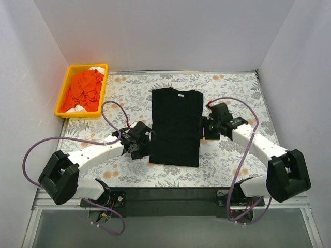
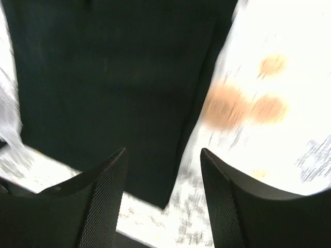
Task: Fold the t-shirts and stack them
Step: Fold the tshirt
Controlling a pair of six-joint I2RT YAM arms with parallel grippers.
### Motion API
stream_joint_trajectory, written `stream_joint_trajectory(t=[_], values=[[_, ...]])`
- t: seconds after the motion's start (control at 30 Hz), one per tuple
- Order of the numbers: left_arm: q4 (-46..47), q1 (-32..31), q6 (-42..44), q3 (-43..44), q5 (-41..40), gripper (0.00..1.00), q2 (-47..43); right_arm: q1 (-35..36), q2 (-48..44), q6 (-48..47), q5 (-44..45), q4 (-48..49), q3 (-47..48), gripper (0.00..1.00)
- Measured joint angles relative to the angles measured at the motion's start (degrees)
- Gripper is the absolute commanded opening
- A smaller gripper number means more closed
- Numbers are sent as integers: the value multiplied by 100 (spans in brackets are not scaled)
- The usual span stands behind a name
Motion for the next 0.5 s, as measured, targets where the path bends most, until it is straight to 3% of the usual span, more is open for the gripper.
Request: stream_joint_trajectory(t=[0.1, 0.27, 0.5], values=[[-120, 0, 17, -35, 2, 71, -68, 802, -411, 459, 428, -417, -400, 56], [-162, 0, -13, -166, 7, 72, -385, 1602, -761, 1231, 848, -933, -890, 55], [-7, 0, -11, -323, 133, 72, -450, 2339, -538, 2068, 1196, -1049, -944, 52]])
